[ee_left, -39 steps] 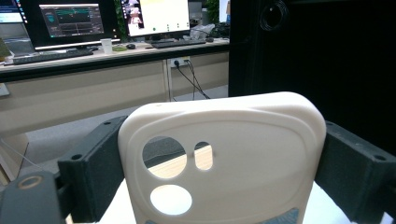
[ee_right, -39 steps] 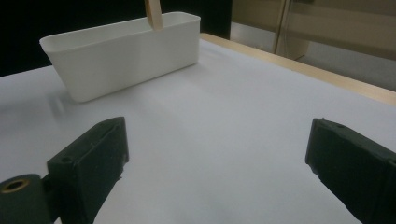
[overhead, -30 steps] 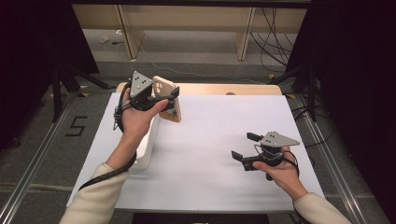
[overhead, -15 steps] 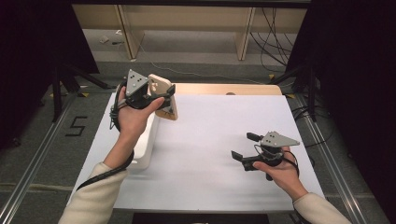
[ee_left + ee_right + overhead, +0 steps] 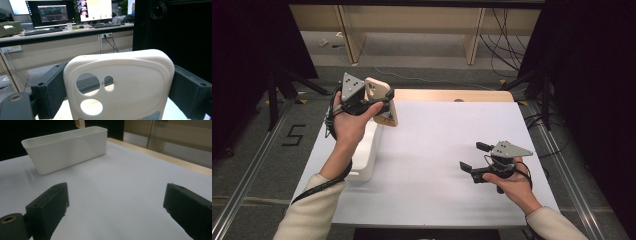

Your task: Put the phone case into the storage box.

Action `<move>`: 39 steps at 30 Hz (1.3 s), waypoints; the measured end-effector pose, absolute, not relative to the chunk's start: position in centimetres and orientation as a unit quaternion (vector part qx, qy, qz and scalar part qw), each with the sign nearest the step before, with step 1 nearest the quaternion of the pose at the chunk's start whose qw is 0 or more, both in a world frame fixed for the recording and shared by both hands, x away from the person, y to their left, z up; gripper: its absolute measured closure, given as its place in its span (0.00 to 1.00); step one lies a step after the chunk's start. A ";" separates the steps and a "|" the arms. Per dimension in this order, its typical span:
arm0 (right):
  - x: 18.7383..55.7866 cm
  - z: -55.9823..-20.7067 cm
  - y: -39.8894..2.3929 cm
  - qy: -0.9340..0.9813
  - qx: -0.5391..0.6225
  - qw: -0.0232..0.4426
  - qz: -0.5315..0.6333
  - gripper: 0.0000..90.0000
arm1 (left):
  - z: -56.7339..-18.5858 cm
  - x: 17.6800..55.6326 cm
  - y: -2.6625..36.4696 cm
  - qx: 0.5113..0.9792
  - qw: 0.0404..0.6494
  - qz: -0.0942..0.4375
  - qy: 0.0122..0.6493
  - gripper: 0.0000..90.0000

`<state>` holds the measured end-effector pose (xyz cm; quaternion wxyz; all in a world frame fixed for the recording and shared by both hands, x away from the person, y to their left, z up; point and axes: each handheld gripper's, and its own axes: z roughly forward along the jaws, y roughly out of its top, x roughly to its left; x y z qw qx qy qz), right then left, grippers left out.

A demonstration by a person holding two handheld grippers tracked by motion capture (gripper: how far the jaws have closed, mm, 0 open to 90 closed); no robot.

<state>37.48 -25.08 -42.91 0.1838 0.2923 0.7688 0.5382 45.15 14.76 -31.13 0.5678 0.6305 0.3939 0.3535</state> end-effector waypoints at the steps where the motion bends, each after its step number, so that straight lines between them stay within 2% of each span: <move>1: 37.5 -42.9 -25.1 0.769 0.292 0.184 0.538 0.08 | -31.1 45.2 14.8 0.630 0.568 0.354 0.394 0.12; 39: 37.5 -42.9 -25.1 0.769 0.292 0.184 0.539 0.08 | -31.3 46.0 17.5 0.614 0.545 0.385 0.421 0.12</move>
